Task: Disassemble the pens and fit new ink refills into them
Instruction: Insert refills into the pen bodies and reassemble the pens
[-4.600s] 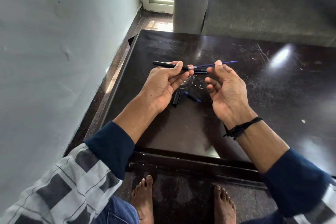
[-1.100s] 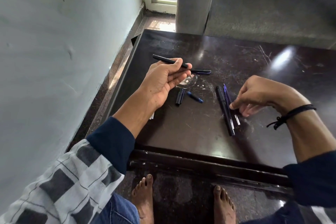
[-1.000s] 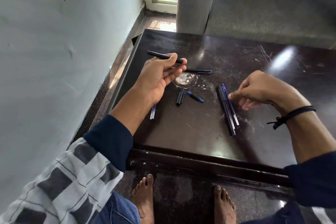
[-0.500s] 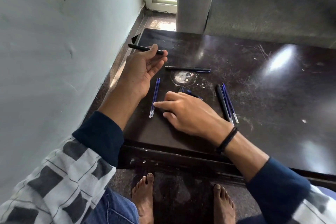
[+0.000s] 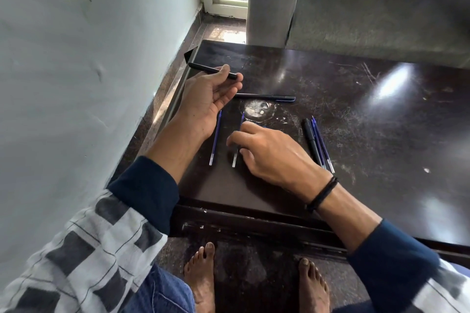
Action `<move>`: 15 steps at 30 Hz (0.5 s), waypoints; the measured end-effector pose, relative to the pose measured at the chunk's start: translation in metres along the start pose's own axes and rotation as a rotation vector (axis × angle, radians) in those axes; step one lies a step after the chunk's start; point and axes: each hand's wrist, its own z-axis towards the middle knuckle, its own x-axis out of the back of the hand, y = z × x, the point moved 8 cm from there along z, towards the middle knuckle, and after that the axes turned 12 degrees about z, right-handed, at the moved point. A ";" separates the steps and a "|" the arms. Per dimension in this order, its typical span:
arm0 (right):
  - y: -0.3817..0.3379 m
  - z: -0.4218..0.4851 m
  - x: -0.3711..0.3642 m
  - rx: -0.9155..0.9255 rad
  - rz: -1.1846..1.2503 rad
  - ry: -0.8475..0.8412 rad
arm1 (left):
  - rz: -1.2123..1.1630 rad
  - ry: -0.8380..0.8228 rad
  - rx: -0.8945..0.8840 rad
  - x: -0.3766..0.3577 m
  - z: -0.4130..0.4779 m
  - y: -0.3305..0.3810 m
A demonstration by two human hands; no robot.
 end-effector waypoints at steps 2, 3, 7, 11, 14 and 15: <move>0.000 0.000 -0.004 0.028 -0.040 -0.021 | -0.005 -0.001 0.002 -0.001 0.001 0.000; -0.001 0.000 -0.005 0.043 -0.068 -0.025 | -0.007 -0.001 0.001 -0.002 0.001 -0.001; -0.003 0.002 -0.005 0.134 -0.131 0.003 | 0.001 -0.005 -0.001 -0.002 0.002 -0.002; -0.011 -0.004 -0.008 0.261 -0.169 0.043 | -0.012 -0.016 -0.008 -0.004 0.001 0.000; -0.021 -0.005 0.013 0.276 0.057 0.191 | -0.081 -0.077 -0.041 -0.011 -0.003 0.009; -0.021 -0.005 0.027 0.262 0.199 0.289 | -0.112 -0.105 -0.060 -0.013 -0.004 0.013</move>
